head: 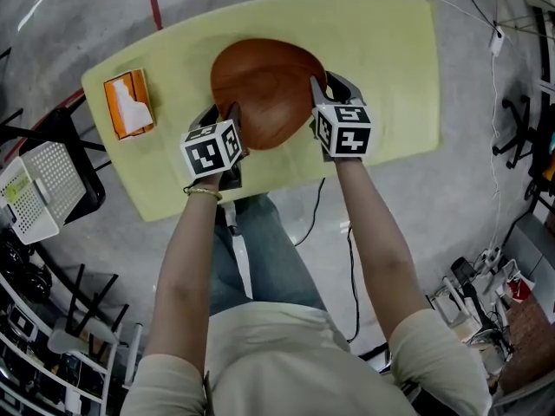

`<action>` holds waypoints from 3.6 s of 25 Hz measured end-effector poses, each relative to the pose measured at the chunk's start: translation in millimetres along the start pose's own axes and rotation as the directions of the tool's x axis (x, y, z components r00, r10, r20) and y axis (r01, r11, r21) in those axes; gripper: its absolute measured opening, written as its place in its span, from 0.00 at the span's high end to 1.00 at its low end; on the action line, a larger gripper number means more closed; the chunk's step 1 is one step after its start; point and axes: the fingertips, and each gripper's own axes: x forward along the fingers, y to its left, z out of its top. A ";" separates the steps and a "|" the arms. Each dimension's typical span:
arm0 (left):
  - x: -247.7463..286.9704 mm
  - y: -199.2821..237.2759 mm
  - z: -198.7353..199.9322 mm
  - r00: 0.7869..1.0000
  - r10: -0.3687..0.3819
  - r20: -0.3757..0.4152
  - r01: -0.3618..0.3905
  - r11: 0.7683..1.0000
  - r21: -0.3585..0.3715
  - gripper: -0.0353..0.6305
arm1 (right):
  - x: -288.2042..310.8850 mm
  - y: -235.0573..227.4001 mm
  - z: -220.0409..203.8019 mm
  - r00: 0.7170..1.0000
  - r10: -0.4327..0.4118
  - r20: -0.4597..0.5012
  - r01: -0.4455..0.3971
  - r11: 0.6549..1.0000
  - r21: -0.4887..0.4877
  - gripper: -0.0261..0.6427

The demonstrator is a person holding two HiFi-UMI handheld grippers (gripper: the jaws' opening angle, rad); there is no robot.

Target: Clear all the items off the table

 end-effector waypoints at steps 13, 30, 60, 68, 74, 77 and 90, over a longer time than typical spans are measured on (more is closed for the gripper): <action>-3.2 3.4 2.4 0.999 0.049 -0.010 -0.048 0.998 0.035 0.85 | -6.3 0.4 0.9 1.000 -0.029 -0.006 0.029 0.999 -0.019 0.92; -71.1 -10.1 4.3 0.998 -0.005 0.063 0.004 1.000 0.015 0.87 | -70.7 21.1 20.1 0.998 -0.049 0.046 0.050 0.999 -0.008 0.92; -228.9 -0.9 4.2 0.988 -0.029 0.151 0.033 0.999 -0.025 0.88 | -203.1 107.1 59.5 0.991 -0.024 0.130 0.026 1.000 -0.012 0.93; -270.2 19.1 4.3 0.982 -0.019 0.190 0.030 0.998 -0.050 0.88 | -225.3 144.9 73.2 0.986 0.009 0.167 -0.002 0.999 -0.039 0.93; -300.7 47.2 -3.6 0.976 -0.002 0.216 0.023 0.995 -0.095 0.88 | -238.6 186.0 78.1 0.981 0.052 0.189 -0.037 0.996 -0.082 0.93; -317.7 63.0 -11.0 0.974 0.009 0.227 0.017 0.993 -0.114 0.88 | -243.1 208.3 77.2 0.978 0.076 0.193 -0.058 0.993 -0.099 0.93; -401.2 153.3 -43.0 0.953 0.078 0.294 -0.012 0.976 -0.219 0.89 | -260.3 331.0 79.7 0.963 0.193 0.190 -0.154 0.967 -0.204 0.93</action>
